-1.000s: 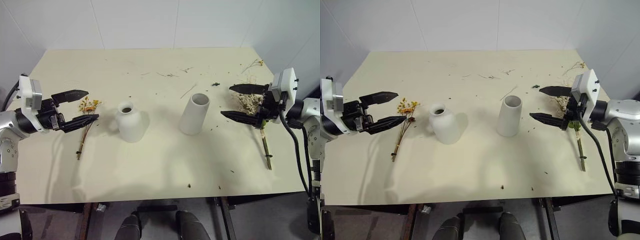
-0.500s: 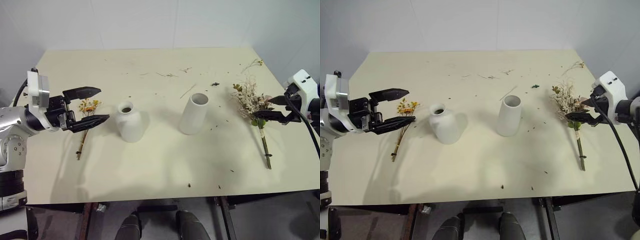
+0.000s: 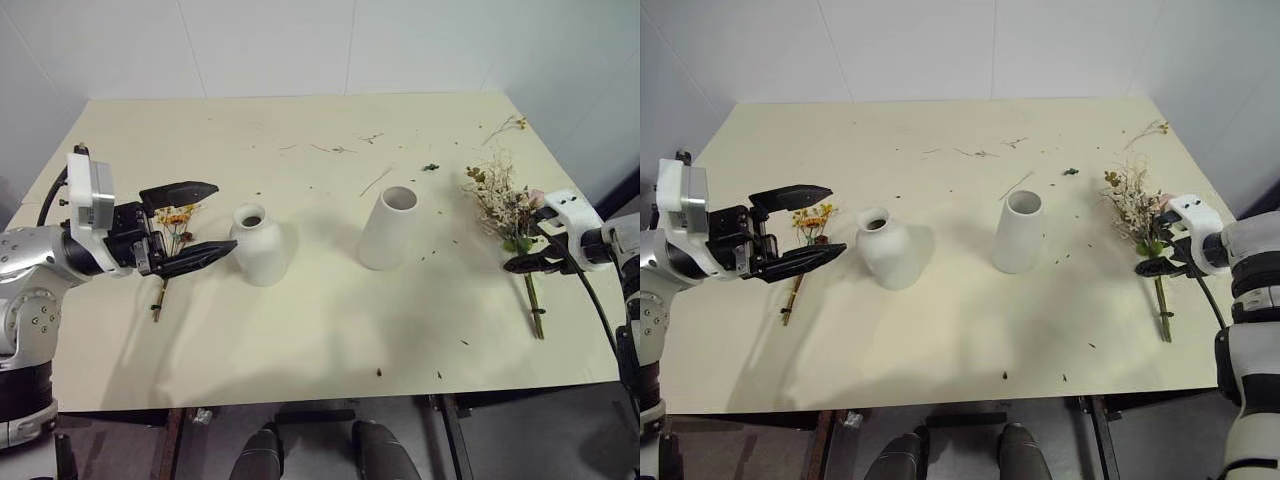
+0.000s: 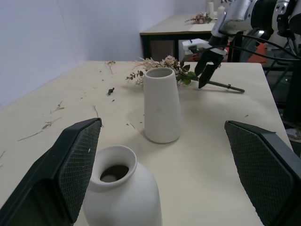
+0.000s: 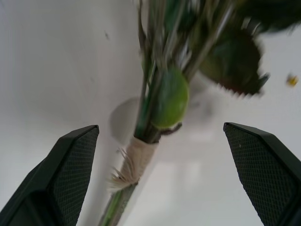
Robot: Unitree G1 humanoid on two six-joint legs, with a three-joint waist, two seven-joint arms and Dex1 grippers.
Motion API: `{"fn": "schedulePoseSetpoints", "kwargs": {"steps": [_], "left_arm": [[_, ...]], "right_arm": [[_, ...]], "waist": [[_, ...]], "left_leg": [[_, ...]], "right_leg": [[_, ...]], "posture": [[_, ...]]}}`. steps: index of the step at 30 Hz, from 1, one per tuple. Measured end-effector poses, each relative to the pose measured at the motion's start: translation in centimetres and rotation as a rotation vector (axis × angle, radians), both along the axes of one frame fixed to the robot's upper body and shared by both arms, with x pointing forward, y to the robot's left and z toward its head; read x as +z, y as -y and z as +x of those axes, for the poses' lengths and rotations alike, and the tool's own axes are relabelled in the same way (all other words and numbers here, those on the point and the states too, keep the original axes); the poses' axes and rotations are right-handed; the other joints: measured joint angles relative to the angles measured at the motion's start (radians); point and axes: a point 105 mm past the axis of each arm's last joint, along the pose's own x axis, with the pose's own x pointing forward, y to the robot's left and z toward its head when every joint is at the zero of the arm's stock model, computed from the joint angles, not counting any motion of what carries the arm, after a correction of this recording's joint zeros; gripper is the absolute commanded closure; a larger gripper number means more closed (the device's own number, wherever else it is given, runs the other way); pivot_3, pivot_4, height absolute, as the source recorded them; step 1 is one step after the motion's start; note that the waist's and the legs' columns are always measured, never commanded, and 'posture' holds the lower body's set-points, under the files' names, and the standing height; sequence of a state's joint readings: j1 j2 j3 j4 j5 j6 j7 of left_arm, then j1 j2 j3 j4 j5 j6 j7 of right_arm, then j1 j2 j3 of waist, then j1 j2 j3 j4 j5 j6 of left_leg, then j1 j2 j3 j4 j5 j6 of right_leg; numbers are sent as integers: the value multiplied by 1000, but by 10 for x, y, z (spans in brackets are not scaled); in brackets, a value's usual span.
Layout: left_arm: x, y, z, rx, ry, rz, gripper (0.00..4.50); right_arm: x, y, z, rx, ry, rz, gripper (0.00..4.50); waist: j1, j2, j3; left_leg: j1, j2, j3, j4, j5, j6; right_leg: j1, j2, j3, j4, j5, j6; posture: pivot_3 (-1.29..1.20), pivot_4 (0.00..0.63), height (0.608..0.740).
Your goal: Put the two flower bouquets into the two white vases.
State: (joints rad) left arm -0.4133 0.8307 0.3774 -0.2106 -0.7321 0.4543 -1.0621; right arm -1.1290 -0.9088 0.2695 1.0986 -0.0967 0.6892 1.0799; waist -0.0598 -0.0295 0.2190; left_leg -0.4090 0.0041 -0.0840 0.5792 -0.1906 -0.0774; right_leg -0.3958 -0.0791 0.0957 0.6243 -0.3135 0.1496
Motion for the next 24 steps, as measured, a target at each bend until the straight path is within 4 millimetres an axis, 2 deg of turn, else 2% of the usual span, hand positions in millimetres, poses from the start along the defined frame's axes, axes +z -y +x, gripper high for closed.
{"fn": "schedulePoseSetpoints", "kwargs": {"steps": [8, 13, 16, 18, 20, 22, 24], "left_arm": [[1, -1, -4, 16, 4, -10, 0], [2, 0, -3, 12, 9, -11, 0], [7, 1, -2, 4, 29, -13, 0], [8, 2, 0, 0, 34, -17, 0], [10, 2, 3, -7, 38, -40, 0], [12, 1, 7, -10, 38, -63, 0], [12, 1, 11, -12, 37, -66, 0]], "right_arm": [[-5, 0, -1, 0, -28, 10, 2674], [0, -2, 2, -5, 2, 44, 4408], [7, -5, 6, -16, 67, 103, 4457], [20, -8, 16, -11, 187, 145, 4457], [46, -21, 29, 43, 372, 219, 4457], [84, -49, 43, 160, 635, 311, 4457], [115, -71, 45, 222, 837, 397, 4457]], "waist": [[-1, 0, 0], [-2, 0, 0], [-2, 0, 0], [-3, 0, 0], [-5, 0, 0], [-14, 0, 0], [-18, 0, 0]], "left_leg": [[1, 0, 0, 4, 0, 0], [1, 0, 0, 5, 0, 0], [1, 0, 0, 5, 0, 0], [1, 0, 1, 4, 0, 0], [1, 0, 1, 4, 0, 0], [1, 0, 1, 4, 0, 0], [1, 1, 0, 4, 0, 0]], "right_leg": [[2, 0, 0, 2, 1, 1], [2, 0, 1, 2, 1, 1], [2, 0, 1, 2, 1, 1], [2, 0, 1, 2, 1, 1], [2, 1, 1, 2, 1, 2], [2, 1, 1, 3, 1, 2], [2, 2, 1, 3, 1, 2]], "posture": [[0, 150, 740], [0, 150, 740], [0, 150, 740], [0, 150, 740], [0, 150, 740], [0, 150, 740], [0, 150, 740]]}}
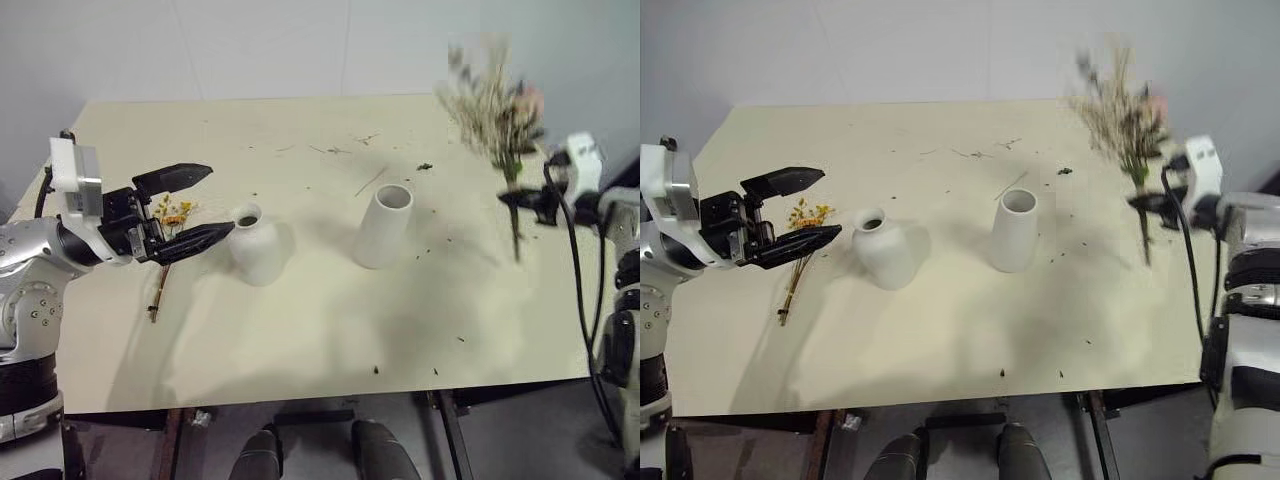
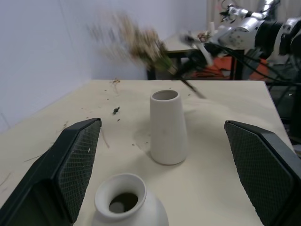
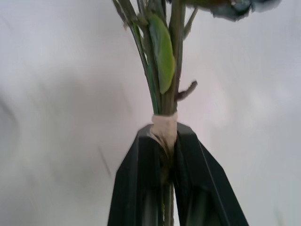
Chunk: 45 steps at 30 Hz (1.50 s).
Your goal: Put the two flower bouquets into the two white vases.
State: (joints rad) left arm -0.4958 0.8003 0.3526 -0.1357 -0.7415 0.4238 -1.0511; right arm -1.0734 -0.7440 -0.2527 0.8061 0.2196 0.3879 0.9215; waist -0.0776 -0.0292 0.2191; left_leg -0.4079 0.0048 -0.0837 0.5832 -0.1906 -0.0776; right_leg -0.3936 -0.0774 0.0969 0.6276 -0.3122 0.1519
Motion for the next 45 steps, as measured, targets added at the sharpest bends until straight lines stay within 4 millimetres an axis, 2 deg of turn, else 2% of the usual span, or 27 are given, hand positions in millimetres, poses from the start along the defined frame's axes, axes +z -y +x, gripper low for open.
{"fn": "schedulePoseSetpoints", "kwargs": {"steps": [2, 5, 9, 12, 17, 21, 25, 30, 38, 42, 45], "left_arm": [[0, 0, 4, 0, 4, -8, 0], [-2, -1, 11, 5, -4, -18, 0], [-1, -1, 17, 5, 3, -25, 0], [-4, 1, 20, -7, -7, -19, 0], [-10, 2, 23, -8, -18, -5, 0], [-10, 3, 23, -5, -14, -4, 0], [-13, 2, 23, 9, -21, -5, 0], [-16, -2, 22, 35, -27, -12, 0], [-3, -23, 20, 143, 19, 3, 0], [-2, -46, 30, 320, -10, 78, 0], [-4, -70, 38, 485, -72, 123, 0]], "right_arm": [[32, -21, -6, 35, 189, 106, 4457], [70, -52, -27, 141, 361, 240, 4457], [93, -91, -50, 290, 442, 324, 4457], [89, -109, -54, 351, 414, 360, 4457], [58, -129, -47, 391, 306, 355, 4457], [36, -134, -46, 395, 242, 330, 4457], [24, -136, -46, 385, 245, 292, 4457], [7, -139, -49, 402, 269, 230, 2751], [17, -122, -55, 387, 335, 132, 33], [25, -96, -61, 364, 351, 30, 33], [13, -69, -68, 347, 293, -76, 33]], "waist": [[0, 0, 0], [2, 0, 0], [3, 0, 0], [4, 0, 0], [4, 0, 0], [4, 0, 0], [2, 0, 0], [2, 0, 0], [3, 0, 0], [7, 0, 0], [16, 0, 0]], "left_leg": [[0, 0, -1, -1, 0, 0], [-1, 0, -1, -1, 0, 0], [-1, 0, -2, 0, 0, 0], [0, 0, -2, 1, 0, 0], [-1, 0, -2, 1, 0, 0], [-1, 0, -1, 0, 0, 0], [0, 0, -1, 0, 0, 0], [0, 0, -1, 0, 0, 0], [0, 0, -1, 0, 0, 0], [0, 0, -1, -1, 0, 0], [0, 0, -1, -2, -1, 1]], "right_leg": [[0, 0, 0, 0, 0, 0], [-1, 0, 0, 0, 0, 0], [-1, 0, 0, 1, 0, 0], [0, 0, 0, 2, 0, 0], [-1, 0, 0, 2, 0, 0], [-1, 0, 0, 1, 0, 0], [-1, 0, 0, 2, 0, 0], [-1, 0, 0, 2, 0, 0], [-1, 0, 0, 1, 0, 0], [-1, 0, 0, 0, 0, 0], [-1, 0, 0, -1, 0, -1]], "posture": [[0, 150, 740], [0, 150, 740], [0, 150, 740], [0, 150, 740], [0, 150, 740], [0, 150, 740], [0, 150, 740], [0, 150, 740], [0, 150, 740], [0, 150, 740], [0, 150, 740]]}}
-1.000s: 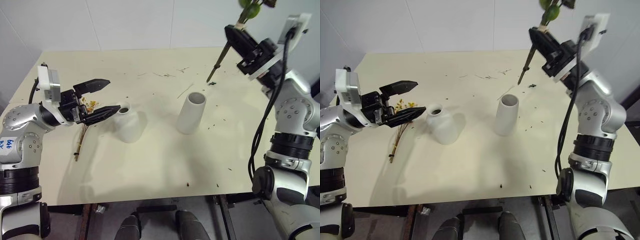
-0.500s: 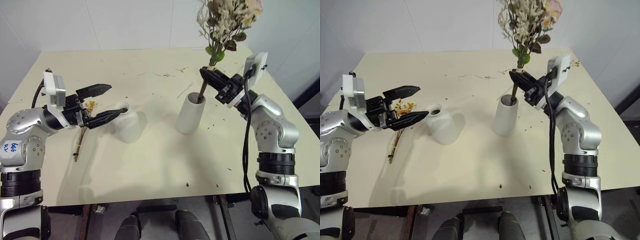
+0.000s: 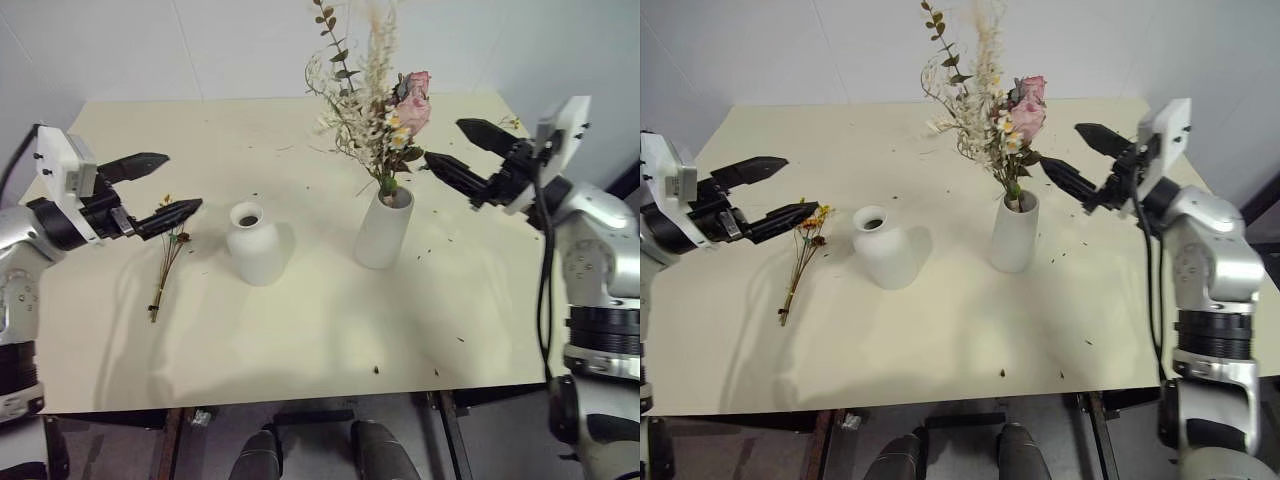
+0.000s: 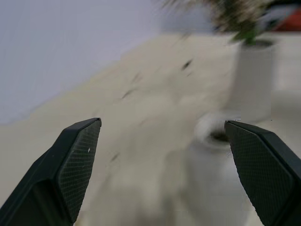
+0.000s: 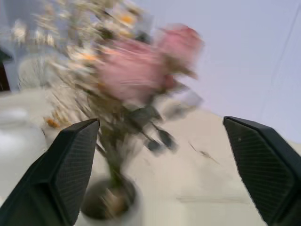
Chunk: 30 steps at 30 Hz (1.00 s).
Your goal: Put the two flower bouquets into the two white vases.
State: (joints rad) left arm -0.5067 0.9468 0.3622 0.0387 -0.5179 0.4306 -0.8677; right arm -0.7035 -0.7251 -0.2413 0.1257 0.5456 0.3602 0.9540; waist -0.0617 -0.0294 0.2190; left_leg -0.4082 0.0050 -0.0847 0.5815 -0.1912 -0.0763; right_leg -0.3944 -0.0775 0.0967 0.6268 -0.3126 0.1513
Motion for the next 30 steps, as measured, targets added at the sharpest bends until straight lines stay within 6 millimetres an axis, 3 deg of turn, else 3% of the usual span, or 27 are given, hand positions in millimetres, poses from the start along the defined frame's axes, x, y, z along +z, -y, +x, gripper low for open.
{"fn": "schedulePoseSetpoints", "kwargs": {"steps": [4, 8, 11, 16, 23, 26, 30], "left_arm": [[-12, -33, 6, 233, -132, 34, 0], [-68, -76, -7, 557, -526, 138, 0], [-95, -61, -10, 528, -659, 138, 0], [-103, -38, -3, 486, -702, 110, 0], [-132, -28, 4, 529, -810, 62, 0], [-132, -26, 5, 531, -823, 56, 556], [-133, -26, 6, 537, -828, 69, 1738]], "right_arm": [[-27, 21, -14, 31, -104, -130, 33], [-21, 10, -43, 204, -129, -237, 33], [-15, -4, -52, 273, -84, -268, 33], [-17, -20, -55, 334, -70, -265, 33], [-11, -41, -65, 413, -38, -227, 33], [-10, -45, -68, 430, -25, -225, 0], [-9, -47, -70, 438, -14, -229, 0]], "waist": [[2, 0, 0], [-13, 1, 0], [-12, -4, 1], [2, -5, 1], [10, -5, 1], [10, -5, 1], [10, -5, 1]], "left_leg": [[0, 0, 0, -1, 0, 0], [2, 0, 2, -1, 0, 1], [2, 2, 2, 0, 0, 0], [2, 2, 3, 2, 0, 0], [1, 2, 2, 1, -1, -1], [1, 1, 2, 1, -1, -1], [2, 1, 2, 2, -1, -1]], "right_leg": [[0, 0, 0, 0, 0, 0], [0, 0, 2, 1, -1, 0], [0, 1, 1, 1, -1, -1], [1, 1, 2, 1, 0, -1], [0, 1, 1, 1, 0, -1], [1, 1, 1, 1, 0, -1], [1, 1, 1, 1, 0, -1]], "posture": [[0, 150, 740], [0, 150, 740], [0, 150, 740], [0, 150, 740], [0, 150, 740], [0, 150, 740], [0, 150, 740]]}}
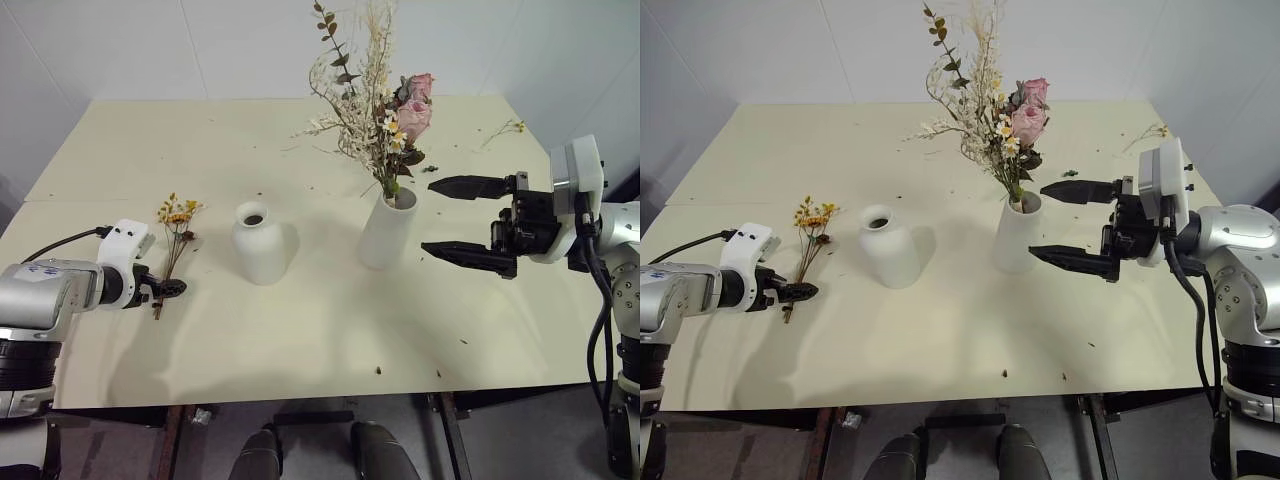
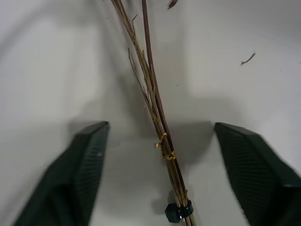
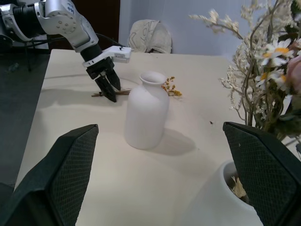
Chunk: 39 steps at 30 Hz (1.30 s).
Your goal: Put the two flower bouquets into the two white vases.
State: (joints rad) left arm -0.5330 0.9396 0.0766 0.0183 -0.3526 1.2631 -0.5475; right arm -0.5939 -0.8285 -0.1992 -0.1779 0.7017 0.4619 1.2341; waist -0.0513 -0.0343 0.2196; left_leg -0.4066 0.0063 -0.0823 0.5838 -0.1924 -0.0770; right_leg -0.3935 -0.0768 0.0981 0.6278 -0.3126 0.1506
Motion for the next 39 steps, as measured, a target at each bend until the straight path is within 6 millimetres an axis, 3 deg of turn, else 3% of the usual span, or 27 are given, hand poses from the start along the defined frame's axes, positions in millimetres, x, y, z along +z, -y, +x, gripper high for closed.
{"fn": "schedulePoseSetpoints", "kwargs": {"steps": [6, 9, 14, 18, 20, 22, 25, 27, 39], "left_arm": [[0, -5, 5, -2, 13, 28, 3527], [3, -8, 18, -14, 95, 12, 4406], [23, -4, 37, -62, 330, -32, 4459], [46, 16, 46, -76, 523, -239, 4459], [64, 22, 49, -92, 631, -310, 4459], [96, 30, 47, -134, 798, -409, 4459], [149, 59, 32, -297, 1034, -574, 4459], [162, 73, 22, -386, 1092, -641, 4459], [158, 134, 11, -690, 1107, -791, 4459]], "right_arm": [[2, -5, -3, 41, 41, 42, 0], [2, -5, -4, 54, 37, 46, 0], [1, -4, -3, 52, 28, 52, 0], [-2, -1, 2, 31, 9, 69, 0], [-3, -1, 5, 18, 5, 78, 0], [-4, 1, 8, 1, 7, 83, 0], [-7, 0, 12, -14, 3, 106, 0], [-8, 1, 14, -27, 7, 112, 0], [-9, 0, 20, -69, 16, 150, 0]], "waist": [[0, 0, 0], [5, 0, 0], [15, 0, 0], [23, 0, 0], [24, 0, 0], [24, 0, 0], [24, -1, 0], [23, 0, -1], [23, -1, -1]], "left_leg": [[0, 0, 0, 0, 0, 0], [0, 0, 0, 1, 0, 0], [-1, 0, 0, 2, 0, 0], [-1, 1, 0, 3, 0, 0], [-2, 1, 0, 5, 0, 0], [-3, 0, 0, 6, 0, 0], [-3, 0, 0, 8, 0, 0], [-2, -1, 0, 8, 0, 0], [-2, 0, 0, 9, 0, 0]], "right_leg": [[0, 0, 0, 0, 0, 0], [1, 0, 0, 0, 0, 0], [0, 0, 0, -1, 1, 0], [0, 0, -1, 0, 1, 1], [0, 0, -1, 0, 1, 1], [1, -1, -1, 0, 2, 2], [2, -1, -1, -1, 3, 3], [2, -1, 0, 0, 3, 3], [2, 0, 0, 0, 4, 3]], "posture": [[0, 150, 740], [0, 150, 740], [0, 150, 740], [0, 150, 740], [0, 150, 740], [0, 150, 740], [0, 150, 740], [0, 150, 740], [0, 150, 740]]}}
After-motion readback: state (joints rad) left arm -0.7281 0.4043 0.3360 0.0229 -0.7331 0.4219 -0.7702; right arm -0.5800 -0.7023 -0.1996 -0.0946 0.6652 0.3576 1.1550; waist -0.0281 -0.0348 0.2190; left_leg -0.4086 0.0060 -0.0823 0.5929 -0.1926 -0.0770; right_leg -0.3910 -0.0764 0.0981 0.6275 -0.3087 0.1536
